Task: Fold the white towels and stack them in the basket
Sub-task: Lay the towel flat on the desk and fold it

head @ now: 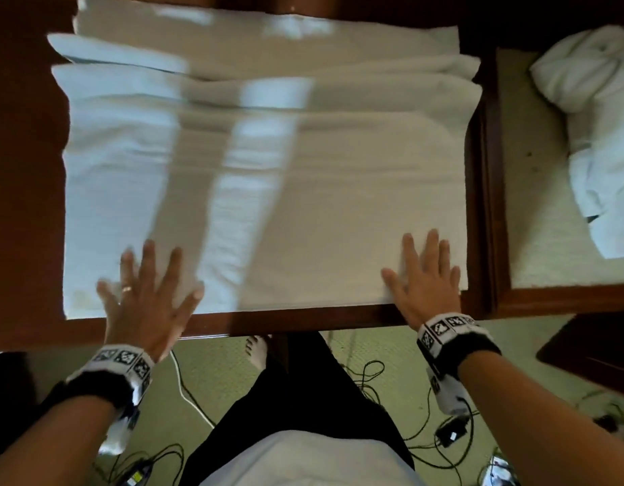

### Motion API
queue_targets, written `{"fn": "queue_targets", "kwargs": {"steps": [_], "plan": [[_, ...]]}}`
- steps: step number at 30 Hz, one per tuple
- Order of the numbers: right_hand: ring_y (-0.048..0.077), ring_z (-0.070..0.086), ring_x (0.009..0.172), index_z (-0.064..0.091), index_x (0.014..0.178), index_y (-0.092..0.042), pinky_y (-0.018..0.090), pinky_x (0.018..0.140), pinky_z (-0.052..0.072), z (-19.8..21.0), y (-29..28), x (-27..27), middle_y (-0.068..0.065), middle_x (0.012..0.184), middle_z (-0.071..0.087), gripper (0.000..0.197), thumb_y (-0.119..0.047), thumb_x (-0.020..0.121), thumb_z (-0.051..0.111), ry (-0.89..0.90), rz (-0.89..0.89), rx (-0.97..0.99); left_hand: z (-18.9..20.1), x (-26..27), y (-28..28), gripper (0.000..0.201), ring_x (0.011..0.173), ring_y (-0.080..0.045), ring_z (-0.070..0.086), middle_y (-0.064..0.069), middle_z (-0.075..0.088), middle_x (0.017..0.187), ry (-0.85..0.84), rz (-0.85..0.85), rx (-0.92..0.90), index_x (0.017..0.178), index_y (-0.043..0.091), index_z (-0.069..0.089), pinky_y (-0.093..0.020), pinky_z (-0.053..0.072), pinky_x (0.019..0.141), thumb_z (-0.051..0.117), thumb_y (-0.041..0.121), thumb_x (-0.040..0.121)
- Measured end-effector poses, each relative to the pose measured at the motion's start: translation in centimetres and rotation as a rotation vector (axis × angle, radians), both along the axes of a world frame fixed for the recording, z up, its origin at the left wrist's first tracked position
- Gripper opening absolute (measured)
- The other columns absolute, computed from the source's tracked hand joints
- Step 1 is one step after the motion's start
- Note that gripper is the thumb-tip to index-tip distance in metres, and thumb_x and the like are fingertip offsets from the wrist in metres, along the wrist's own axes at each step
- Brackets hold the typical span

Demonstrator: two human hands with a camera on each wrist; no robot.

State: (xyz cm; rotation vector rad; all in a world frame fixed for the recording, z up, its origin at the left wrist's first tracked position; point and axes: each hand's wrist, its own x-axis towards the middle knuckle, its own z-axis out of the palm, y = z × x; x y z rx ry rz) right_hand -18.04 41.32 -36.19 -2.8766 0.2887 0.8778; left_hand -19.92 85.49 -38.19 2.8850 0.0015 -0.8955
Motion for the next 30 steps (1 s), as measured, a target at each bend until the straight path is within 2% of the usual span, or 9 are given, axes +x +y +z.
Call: {"fn": "queue_targets", "kwargs": {"steps": [3, 8, 11, 17, 18, 20, 23, 27, 30], "plan": [[0.03, -0.023, 0.148, -0.02, 0.151, -0.041, 0.058, 0.12, 0.006, -0.9, -1.5, -2.8, 0.003, 0.159, -0.032, 0.075, -0.074, 0.094, 0.016, 0.001, 0.017, -0.015, -0.4, -3.3, 1.1, 0.084, 0.152, -0.033, -0.014, -0.006, -0.008, 0.169, 0.009, -0.03, 0.031, 0.16, 0.025, 0.016, -0.081, 0.014, 0.104, 0.016, 0.074, 0.092], [0.032, -0.016, 0.15, -0.009, 0.155, -0.033, 0.059, 0.119, 0.015, -0.6, -2.7, -4.0, 0.01, 0.162, -0.022, 0.077, -0.068, 0.095, 0.025, -0.028, -0.056, -0.036, -0.2, -4.3, 0.9, 0.088, 0.151, -0.042, -0.009, -0.001, -0.03, 0.164, -0.055, 0.087, 0.032, 0.159, 0.03, -0.013, -0.077, 0.01, 0.109, 0.005, 0.079, 0.088], [0.035, -0.015, 0.15, -0.005, 0.156, -0.028, 0.062, 0.118, 0.015, 0.0, -2.0, -4.8, 0.012, 0.162, -0.022, 0.082, -0.068, 0.093, 0.03, -0.052, -0.069, -0.055, -0.3, -4.3, 0.6, 0.097, 0.152, -0.043, -0.007, -0.007, -0.027, 0.164, -0.062, 0.091, 0.04, 0.159, 0.028, -0.013, -0.075, 0.01, 0.112, 0.006, 0.086, 0.083], [0.036, -0.031, 0.144, -0.026, 0.151, -0.035, 0.059, 0.117, -0.006, -0.8, 2.6, -5.7, 0.009, 0.155, -0.039, 0.108, -0.082, 0.081, 0.043, -0.017, 0.459, 0.035, -2.0, -4.2, -0.4, 0.124, 0.153, -0.04, 0.001, -0.006, -0.014, 0.168, -0.149, -0.272, 0.038, 0.159, 0.035, -0.008, -0.065, 0.009, 0.116, 0.03, 0.103, 0.063], [0.038, -0.031, 0.144, -0.027, 0.15, -0.034, 0.06, 0.118, -0.004, -1.2, 2.8, -5.8, 0.011, 0.155, -0.04, 0.11, -0.075, 0.083, 0.05, -0.006, 0.471, -0.002, -2.1, -4.3, -0.2, 0.121, 0.153, -0.04, 0.002, -0.004, -0.014, 0.168, -0.155, -0.284, 0.035, 0.159, 0.037, -0.008, -0.067, 0.012, 0.115, 0.041, 0.097, 0.066], [0.041, -0.023, 0.146, -0.023, 0.152, -0.033, 0.062, 0.119, 0.006, -1.9, 2.7, -6.3, 0.014, 0.158, -0.033, 0.107, -0.038, 0.09, 0.064, -0.054, 0.455, -0.034, -2.0, -4.8, -0.1, 0.111, 0.152, -0.043, 0.011, -0.005, -0.004, 0.169, -0.215, -0.299, 0.032, 0.16, 0.036, 0.002, -0.07, 0.021, 0.111, 0.068, 0.068, 0.077], [0.046, 0.008, 0.148, 0.006, 0.158, -0.028, 0.06, 0.113, 0.028, -1.9, 2.0, -8.0, 0.02, 0.164, 0.002, 0.104, 0.013, 0.074, 0.052, -0.208, 0.493, -0.02, -1.1, -6.6, -0.3, 0.107, 0.143, -0.049, 0.032, -0.012, 0.022, 0.165, -0.318, -0.318, 0.018, 0.157, 0.027, 0.03, -0.07, 0.032, 0.103, 0.088, 0.018, 0.068], [0.046, 0.051, 0.128, 0.057, 0.133, -0.008, 0.056, 0.091, 0.05, -1.0, 0.0, -8.6, 0.024, 0.145, 0.048, 0.076, 0.015, 0.06, 0.064, -0.302, 0.528, -0.028, 0.3, -7.9, 0.4, 0.106, 0.128, -0.05, 0.051, -0.015, 0.043, 0.154, -0.291, -0.389, 0.003, 0.149, 0.015, 0.045, -0.065, 0.047, 0.09, 0.089, 0.0, 0.054], [0.049, 0.059, 0.112, 0.067, 0.104, -0.001, 0.056, 0.086, 0.05, 1.5, -1.1, -6.9, 0.028, 0.121, 0.062, 0.04, 0.009, 0.066, 0.066, -0.275, 0.381, -0.142, 2.0, -6.6, 1.5, 0.087, 0.125, -0.05, 0.054, -0.015, 0.045, 0.154, -0.19, -0.297, 0.06, 0.144, 0.014, 0.053, -0.063, 0.048, 0.094, 0.084, 0.001, 0.064]]}}
